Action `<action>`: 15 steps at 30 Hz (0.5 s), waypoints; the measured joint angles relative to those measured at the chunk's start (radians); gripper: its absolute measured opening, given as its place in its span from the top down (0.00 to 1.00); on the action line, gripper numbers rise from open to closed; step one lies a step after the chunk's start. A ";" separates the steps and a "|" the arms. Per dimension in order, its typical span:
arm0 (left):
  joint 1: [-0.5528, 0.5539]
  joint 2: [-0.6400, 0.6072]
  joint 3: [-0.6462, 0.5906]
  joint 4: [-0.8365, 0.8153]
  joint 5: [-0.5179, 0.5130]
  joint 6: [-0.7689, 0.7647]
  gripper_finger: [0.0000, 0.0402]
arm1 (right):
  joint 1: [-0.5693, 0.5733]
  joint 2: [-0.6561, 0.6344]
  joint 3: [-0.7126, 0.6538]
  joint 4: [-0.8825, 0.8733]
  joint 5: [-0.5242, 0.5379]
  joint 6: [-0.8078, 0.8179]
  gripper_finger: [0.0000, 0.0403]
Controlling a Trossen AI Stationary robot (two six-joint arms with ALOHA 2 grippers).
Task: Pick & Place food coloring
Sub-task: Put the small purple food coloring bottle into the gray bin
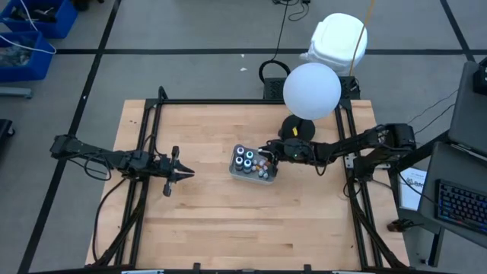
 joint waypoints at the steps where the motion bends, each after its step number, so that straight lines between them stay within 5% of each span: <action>1: 0.000 0.000 0.000 0.000 0.000 0.002 0.87 | 0.000 0.009 0.000 0.005 0.000 0.005 0.88; 15: 0.000 0.000 0.000 0.009 0.000 0.017 0.87 | 0.001 0.141 0.000 0.102 0.000 0.055 0.88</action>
